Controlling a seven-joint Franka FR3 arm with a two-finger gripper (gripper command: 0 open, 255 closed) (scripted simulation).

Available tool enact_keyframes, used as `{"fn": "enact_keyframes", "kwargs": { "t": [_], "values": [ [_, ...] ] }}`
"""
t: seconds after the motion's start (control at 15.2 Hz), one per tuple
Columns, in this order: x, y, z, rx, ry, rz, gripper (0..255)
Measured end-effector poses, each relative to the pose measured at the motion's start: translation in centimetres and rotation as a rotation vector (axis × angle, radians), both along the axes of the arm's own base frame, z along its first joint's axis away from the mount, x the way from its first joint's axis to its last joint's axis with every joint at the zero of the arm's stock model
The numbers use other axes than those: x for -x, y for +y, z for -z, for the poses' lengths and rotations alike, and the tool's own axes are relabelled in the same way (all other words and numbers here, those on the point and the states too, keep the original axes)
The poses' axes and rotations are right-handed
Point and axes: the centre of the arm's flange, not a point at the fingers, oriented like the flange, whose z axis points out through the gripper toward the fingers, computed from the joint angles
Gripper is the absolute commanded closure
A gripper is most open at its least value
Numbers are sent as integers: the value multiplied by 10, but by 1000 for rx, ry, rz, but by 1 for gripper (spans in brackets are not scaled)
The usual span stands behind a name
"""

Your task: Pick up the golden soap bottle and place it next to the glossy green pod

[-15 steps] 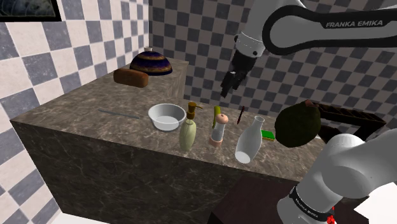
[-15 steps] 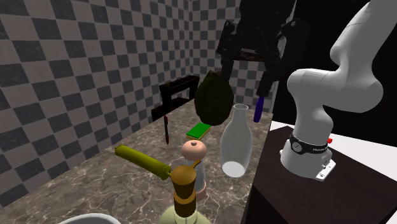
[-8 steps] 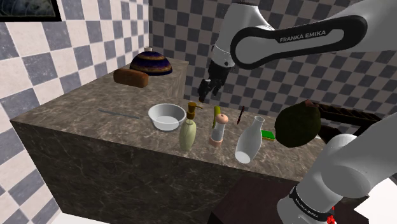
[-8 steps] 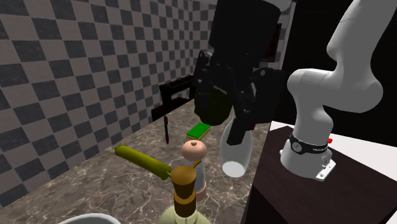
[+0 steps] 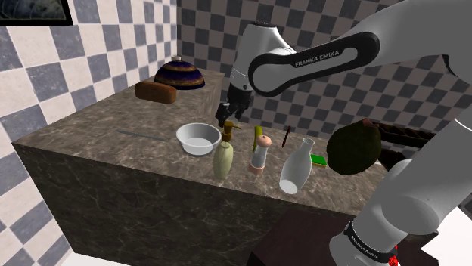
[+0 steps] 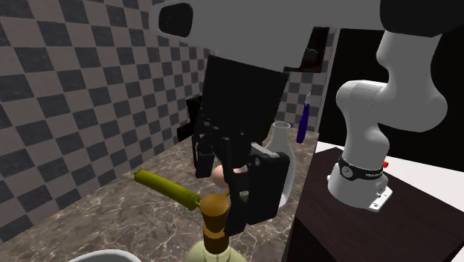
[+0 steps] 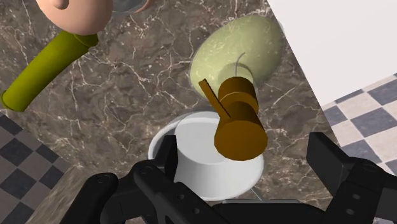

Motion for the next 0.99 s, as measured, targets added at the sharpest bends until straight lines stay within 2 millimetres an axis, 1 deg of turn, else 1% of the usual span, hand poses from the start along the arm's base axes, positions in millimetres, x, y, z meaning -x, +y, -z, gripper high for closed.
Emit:
{"fn": "enact_keyframes", "kwargs": {
  "t": [0.33,0.73,0.79,0.99],
  "values": [
    [-6,-1,25,0,0,1,0],
    [-7,-1,29,0,-1,0,0],
    [-7,-1,29,0,-1,0,255],
    [-7,-1,29,0,0,0,255]
  ]
}}
